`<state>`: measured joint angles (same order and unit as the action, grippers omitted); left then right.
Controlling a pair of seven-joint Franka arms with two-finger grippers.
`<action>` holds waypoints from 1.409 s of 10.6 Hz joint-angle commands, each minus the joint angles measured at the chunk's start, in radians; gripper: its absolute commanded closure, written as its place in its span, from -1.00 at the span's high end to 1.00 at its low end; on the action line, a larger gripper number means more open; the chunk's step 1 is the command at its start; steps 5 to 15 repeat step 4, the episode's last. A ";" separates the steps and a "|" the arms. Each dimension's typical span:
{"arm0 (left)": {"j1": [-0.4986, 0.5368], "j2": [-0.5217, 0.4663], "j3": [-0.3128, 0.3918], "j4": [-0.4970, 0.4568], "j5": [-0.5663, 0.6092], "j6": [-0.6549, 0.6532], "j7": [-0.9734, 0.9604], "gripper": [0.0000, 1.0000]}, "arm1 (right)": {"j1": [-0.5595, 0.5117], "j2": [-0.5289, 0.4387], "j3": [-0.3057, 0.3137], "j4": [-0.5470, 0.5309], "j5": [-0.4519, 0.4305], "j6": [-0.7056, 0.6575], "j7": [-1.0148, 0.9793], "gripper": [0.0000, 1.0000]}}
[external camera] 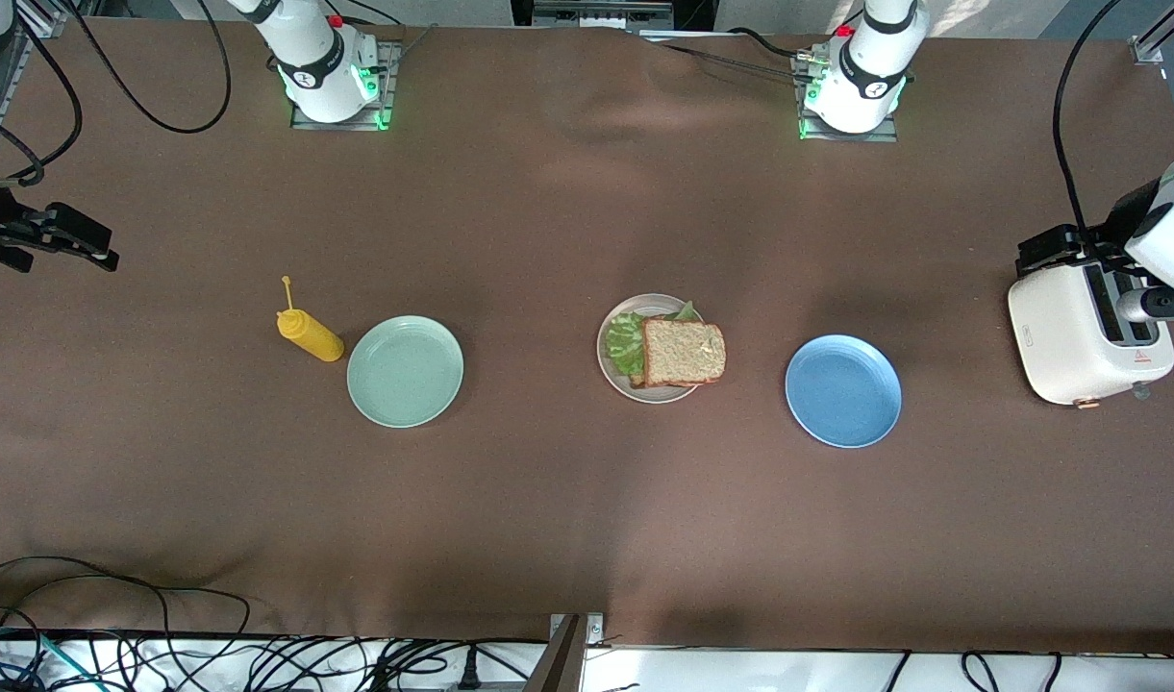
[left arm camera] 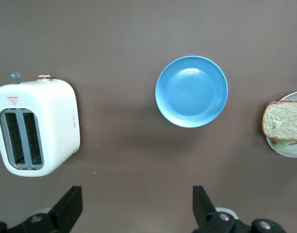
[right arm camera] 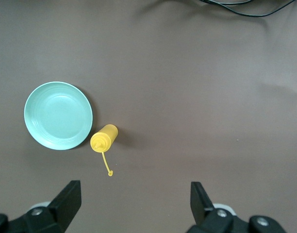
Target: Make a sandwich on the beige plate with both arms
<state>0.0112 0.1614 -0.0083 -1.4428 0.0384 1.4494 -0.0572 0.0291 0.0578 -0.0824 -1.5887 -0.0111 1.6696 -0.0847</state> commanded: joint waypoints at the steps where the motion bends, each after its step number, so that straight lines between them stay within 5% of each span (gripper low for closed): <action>1: -0.008 -0.005 0.001 -0.004 0.025 -0.009 0.017 1.00 | 0.000 -0.006 0.003 0.012 0.003 -0.014 0.006 1.00; 15: -0.004 0.004 0.001 -0.004 0.021 -0.006 0.019 1.00 | 0.000 -0.006 0.004 0.012 0.003 -0.014 0.006 1.00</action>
